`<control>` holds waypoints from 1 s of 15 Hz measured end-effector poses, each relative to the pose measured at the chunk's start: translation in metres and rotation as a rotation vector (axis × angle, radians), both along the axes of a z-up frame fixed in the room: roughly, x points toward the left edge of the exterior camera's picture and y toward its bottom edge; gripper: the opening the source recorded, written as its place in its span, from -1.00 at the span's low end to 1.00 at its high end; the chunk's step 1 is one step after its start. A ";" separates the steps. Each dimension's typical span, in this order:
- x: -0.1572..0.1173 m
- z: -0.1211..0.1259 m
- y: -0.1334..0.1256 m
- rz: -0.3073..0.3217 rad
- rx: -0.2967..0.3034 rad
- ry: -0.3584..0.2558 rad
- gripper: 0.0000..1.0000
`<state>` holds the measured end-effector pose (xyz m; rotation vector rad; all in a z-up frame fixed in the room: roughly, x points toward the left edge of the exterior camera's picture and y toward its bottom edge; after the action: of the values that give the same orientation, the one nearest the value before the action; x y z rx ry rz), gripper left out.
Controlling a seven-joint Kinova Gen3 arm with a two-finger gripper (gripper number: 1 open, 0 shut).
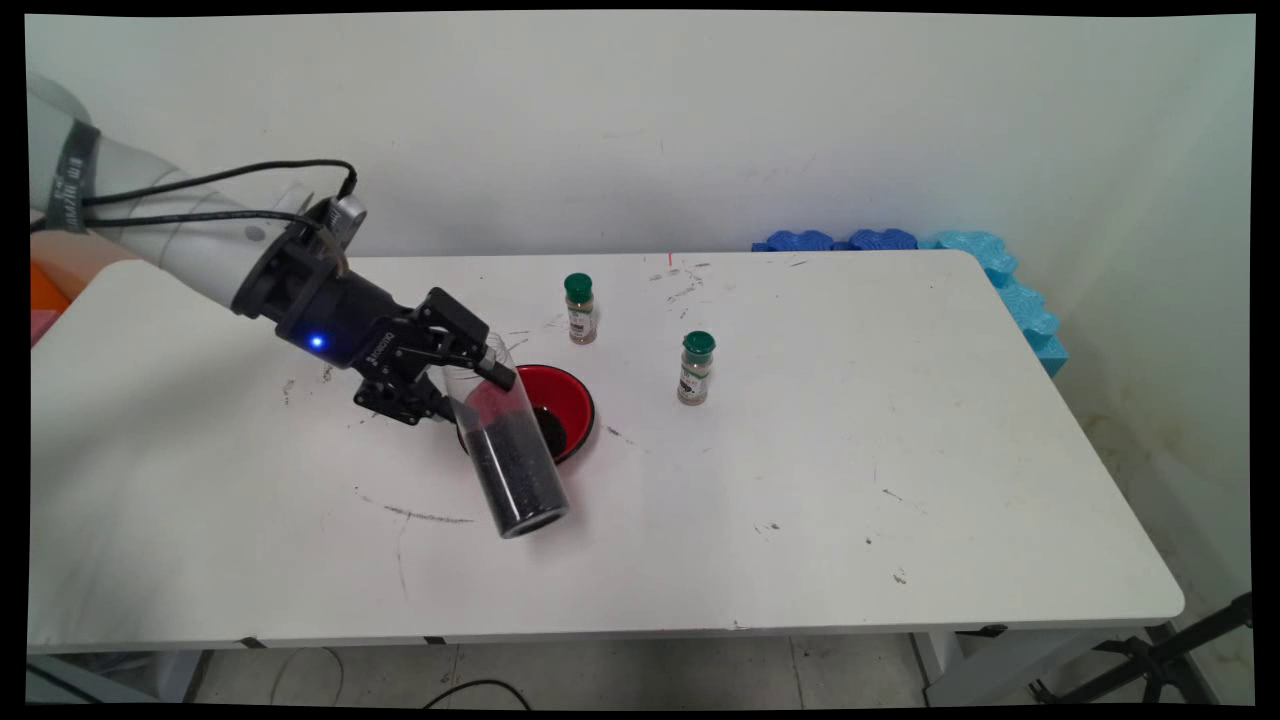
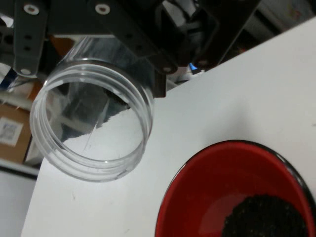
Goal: Pour the black seasoning powder in the red bowl
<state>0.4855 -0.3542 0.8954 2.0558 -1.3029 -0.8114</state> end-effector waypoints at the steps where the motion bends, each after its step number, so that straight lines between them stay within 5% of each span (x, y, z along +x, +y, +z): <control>1: 0.000 -0.002 -0.001 0.029 0.029 0.010 -1.00; 15: -0.006 -0.024 -0.008 0.325 0.333 0.139 -1.00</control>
<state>0.4795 -0.3621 0.8714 2.3370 -0.7682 -1.0503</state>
